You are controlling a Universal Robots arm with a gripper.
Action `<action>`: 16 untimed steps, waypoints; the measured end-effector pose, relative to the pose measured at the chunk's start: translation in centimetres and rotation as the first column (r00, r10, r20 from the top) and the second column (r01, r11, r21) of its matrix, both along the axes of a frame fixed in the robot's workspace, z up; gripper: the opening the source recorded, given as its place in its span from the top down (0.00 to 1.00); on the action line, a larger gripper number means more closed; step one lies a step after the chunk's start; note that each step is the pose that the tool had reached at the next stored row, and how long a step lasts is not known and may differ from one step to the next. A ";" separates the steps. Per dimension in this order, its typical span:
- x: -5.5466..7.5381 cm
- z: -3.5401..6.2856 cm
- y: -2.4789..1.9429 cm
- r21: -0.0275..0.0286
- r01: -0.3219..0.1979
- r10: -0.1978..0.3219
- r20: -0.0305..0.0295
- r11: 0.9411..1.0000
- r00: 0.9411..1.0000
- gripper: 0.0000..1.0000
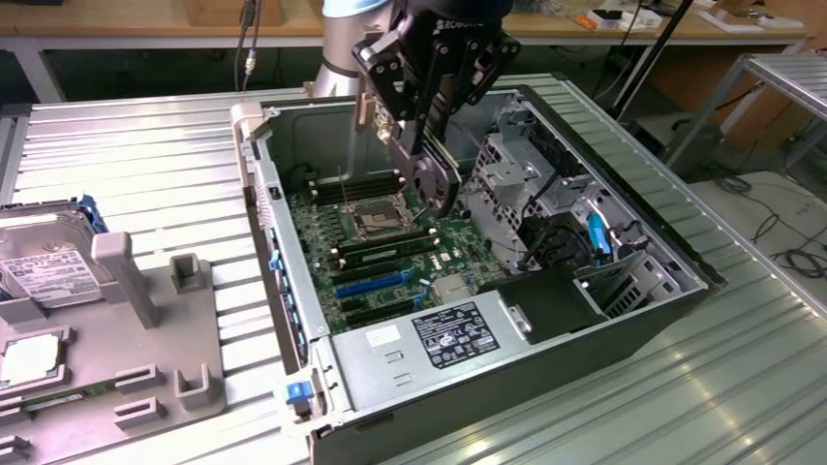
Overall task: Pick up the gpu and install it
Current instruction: 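Insert the gpu into the slot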
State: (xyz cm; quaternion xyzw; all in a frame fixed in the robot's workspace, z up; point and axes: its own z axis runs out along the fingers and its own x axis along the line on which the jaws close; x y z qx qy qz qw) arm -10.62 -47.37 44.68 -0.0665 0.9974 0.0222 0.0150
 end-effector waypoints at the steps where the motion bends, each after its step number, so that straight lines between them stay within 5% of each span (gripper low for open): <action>1: 0.0 0.00 0.00 0.000 -0.009 0.009 0.000 1.000 1.000 0.73; 16: 0.0 0.00 0.00 0.000 -0.081 0.081 0.000 0.997 0.997 0.73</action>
